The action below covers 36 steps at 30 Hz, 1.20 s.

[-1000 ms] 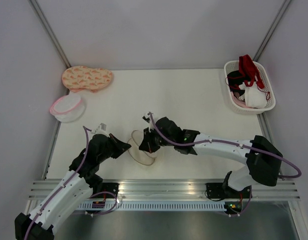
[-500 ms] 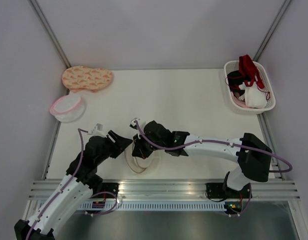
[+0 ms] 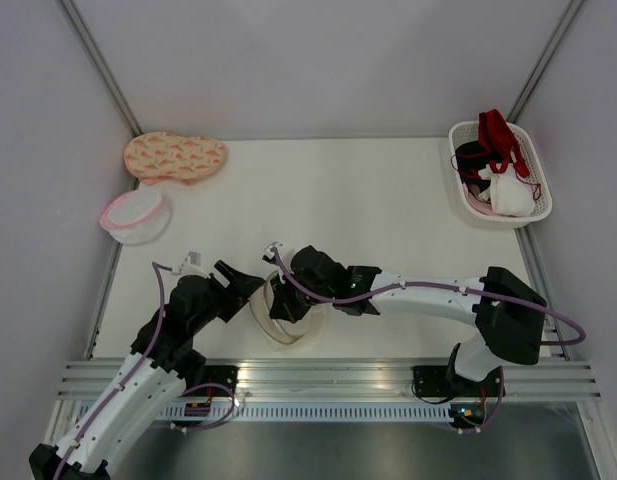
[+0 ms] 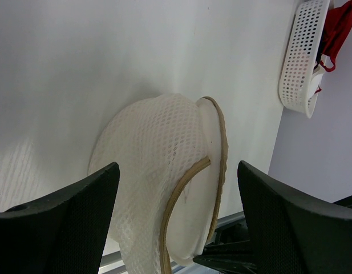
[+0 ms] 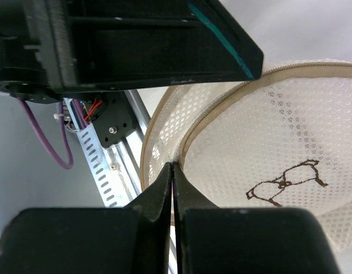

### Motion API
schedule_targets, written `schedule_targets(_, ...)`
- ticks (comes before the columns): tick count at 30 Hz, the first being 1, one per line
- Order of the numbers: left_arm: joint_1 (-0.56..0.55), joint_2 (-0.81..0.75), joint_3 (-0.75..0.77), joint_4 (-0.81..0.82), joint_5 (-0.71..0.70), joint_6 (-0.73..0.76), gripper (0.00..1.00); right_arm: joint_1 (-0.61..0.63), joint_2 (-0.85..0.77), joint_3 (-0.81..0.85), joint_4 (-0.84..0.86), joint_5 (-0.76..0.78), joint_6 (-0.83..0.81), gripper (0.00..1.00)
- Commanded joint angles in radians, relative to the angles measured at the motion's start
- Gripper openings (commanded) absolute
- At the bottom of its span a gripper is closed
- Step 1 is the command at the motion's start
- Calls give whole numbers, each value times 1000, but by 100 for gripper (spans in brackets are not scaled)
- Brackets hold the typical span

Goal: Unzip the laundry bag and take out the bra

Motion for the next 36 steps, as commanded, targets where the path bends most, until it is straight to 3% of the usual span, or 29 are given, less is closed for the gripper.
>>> schedule_targets(1, 3, 7, 3, 0, -13, -28, 87, 2, -6, 6, 89, -68, -15, 0)
schedule_targets(10, 3, 5, 9, 3, -5, -28, 79, 5, 69, 60, 105, -131, -22, 0)
schedule_targets(13, 1, 5, 8, 15, 0, -22, 69, 7, 79, 67, 105, -141, -22, 2)
schedule_targets(18, 3, 24, 0, 52, 40, -10, 39, 9, 73, 67, 103, -141, -28, 3)
schedule_targets(30, 3, 119, 17, 136, 132, 41, 42, 13, 77, 70, 92, -175, -40, 0)
schedule_targets(33, 3, 119, 19, 144, 142, 51, 28, 13, 77, 70, 91, -180, -45, 0)
schedule_targets(34, 3, 117, 19, 144, 147, 53, 13, 13, 79, 72, 89, -180, -45, 0)
schedule_targets(36, 1, 119, 17, 145, 150, 53, 3, 13, 79, 73, 85, -180, -46, 0)
